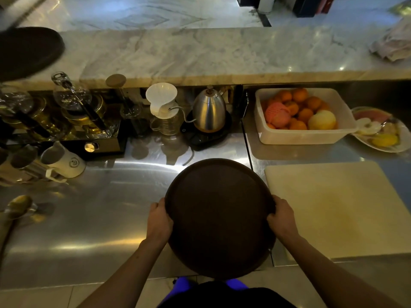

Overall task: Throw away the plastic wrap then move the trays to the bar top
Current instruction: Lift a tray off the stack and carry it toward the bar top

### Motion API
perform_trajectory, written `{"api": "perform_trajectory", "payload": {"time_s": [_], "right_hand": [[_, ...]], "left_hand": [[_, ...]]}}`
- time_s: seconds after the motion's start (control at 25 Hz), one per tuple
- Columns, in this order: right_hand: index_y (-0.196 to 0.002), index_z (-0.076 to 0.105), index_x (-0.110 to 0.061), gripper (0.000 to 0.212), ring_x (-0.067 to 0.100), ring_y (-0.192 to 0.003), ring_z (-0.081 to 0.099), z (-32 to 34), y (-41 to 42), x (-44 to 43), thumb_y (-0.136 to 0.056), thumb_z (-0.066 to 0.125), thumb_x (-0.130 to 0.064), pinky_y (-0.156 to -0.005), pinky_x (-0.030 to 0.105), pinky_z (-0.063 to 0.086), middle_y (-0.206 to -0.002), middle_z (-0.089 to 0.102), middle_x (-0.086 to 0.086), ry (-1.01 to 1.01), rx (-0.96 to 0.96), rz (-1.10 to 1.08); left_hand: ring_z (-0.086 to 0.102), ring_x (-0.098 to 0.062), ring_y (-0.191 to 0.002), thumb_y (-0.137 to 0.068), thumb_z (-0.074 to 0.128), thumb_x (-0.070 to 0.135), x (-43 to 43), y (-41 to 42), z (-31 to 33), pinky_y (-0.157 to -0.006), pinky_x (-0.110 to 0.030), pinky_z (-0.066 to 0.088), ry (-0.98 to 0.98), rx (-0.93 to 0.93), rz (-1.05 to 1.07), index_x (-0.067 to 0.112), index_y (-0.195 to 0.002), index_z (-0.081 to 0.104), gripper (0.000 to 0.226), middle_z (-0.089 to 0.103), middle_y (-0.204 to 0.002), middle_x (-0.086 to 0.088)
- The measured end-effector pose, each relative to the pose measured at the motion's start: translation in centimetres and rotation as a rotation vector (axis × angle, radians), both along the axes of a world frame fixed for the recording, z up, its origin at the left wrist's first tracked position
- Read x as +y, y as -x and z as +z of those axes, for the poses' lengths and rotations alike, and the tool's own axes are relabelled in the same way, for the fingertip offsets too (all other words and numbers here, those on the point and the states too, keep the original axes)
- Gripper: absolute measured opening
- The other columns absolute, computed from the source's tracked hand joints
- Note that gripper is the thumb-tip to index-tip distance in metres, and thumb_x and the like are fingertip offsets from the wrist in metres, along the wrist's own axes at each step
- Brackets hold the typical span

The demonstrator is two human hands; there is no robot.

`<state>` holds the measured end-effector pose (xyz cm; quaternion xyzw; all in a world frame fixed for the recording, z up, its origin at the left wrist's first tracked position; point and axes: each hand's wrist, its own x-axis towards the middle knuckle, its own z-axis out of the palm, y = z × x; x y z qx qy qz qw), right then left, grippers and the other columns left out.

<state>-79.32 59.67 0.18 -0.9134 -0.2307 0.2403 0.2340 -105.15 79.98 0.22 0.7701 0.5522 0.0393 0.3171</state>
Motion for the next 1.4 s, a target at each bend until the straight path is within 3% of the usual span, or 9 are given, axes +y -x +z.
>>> {"api": "perform_trajectory", "payload": {"time_s": [0.16, 0.48, 0.84, 1.08, 1.28, 1.4], "right_hand": [[-0.127, 0.053, -0.004, 0.056, 0.034, -0.105, 0.055, 0.2, -0.2, 0.5, -0.072, 0.054, 0.008, -0.09, 0.043, 0.049, -0.115, 0.059, 0.019, 0.012, -0.016, -0.02], [-0.132, 0.048, -0.003, 0.057, 0.037, -0.112, 0.051, 0.0, -0.4, 0.4, -0.076, 0.057, 0.007, -0.096, 0.045, 0.046, -0.124, 0.052, 0.021, 0.084, -0.038, 0.014], [-0.129, 0.052, -0.003, 0.057, 0.039, -0.107, 0.054, -0.4, -0.8, 0.0, -0.074, 0.056, 0.007, -0.091, 0.046, 0.048, -0.12, 0.055, 0.022, 0.126, -0.051, 0.047], [-0.13, 0.048, -0.002, 0.05, 0.039, -0.104, 0.055, -0.6, -0.8, -0.1, -0.08, 0.053, 0.003, -0.087, 0.043, 0.047, -0.118, 0.053, 0.023, 0.134, -0.002, 0.01], [-0.114, 0.053, -0.001, 0.031, 0.033, -0.088, 0.06, -1.6, -1.1, -0.7, -0.085, 0.052, -0.011, -0.078, 0.046, 0.054, -0.104, 0.06, 0.019, 0.213, 0.02, 0.011], [-0.106, 0.054, -0.001, 0.025, 0.032, -0.084, 0.062, -1.4, -1.6, -0.5, -0.088, 0.054, -0.018, -0.075, 0.047, 0.055, -0.097, 0.063, 0.018, 0.262, 0.022, 0.025]], "left_hand": [[0.055, -0.033, -0.11, -0.09, 0.047, -0.003, 0.2, -0.2, -0.3, -0.096, -0.039, 0.046, 0.002, -0.01, 0.002, 0.006, -0.127, 0.054, 0.038, 0.054, -0.121, -0.02], [0.055, -0.034, -0.11, -0.084, 0.053, -0.003, 0.4, 0.0, -1.2, -0.096, -0.04, 0.047, 0.001, 0.064, -0.038, 0.006, -0.126, 0.055, 0.043, 0.054, -0.122, -0.018], [0.055, -0.034, -0.114, -0.087, 0.054, -0.001, 0.2, 0.2, -1.8, -0.099, -0.043, 0.05, 0.021, 0.065, -0.032, 0.009, -0.132, 0.05, 0.046, 0.051, -0.128, -0.017], [0.058, -0.03, -0.104, -0.096, 0.044, 0.014, -0.4, 1.2, -2.9, -0.084, -0.039, 0.051, 0.043, 0.002, -0.035, 0.015, -0.137, 0.041, 0.041, 0.057, -0.118, -0.015], [0.063, -0.02, -0.074, -0.1, 0.044, 0.023, -1.2, 2.1, -3.9, -0.062, -0.028, 0.051, 0.166, 0.022, 0.013, 0.005, -0.117, 0.047, 0.025, 0.063, -0.092, -0.009], [0.061, -0.018, -0.069, -0.101, 0.042, 0.026, -1.7, 2.2, -4.2, -0.055, -0.024, 0.046, 0.175, 0.023, 0.045, 0.005, -0.112, 0.046, 0.025, 0.061, -0.088, -0.008]]}}
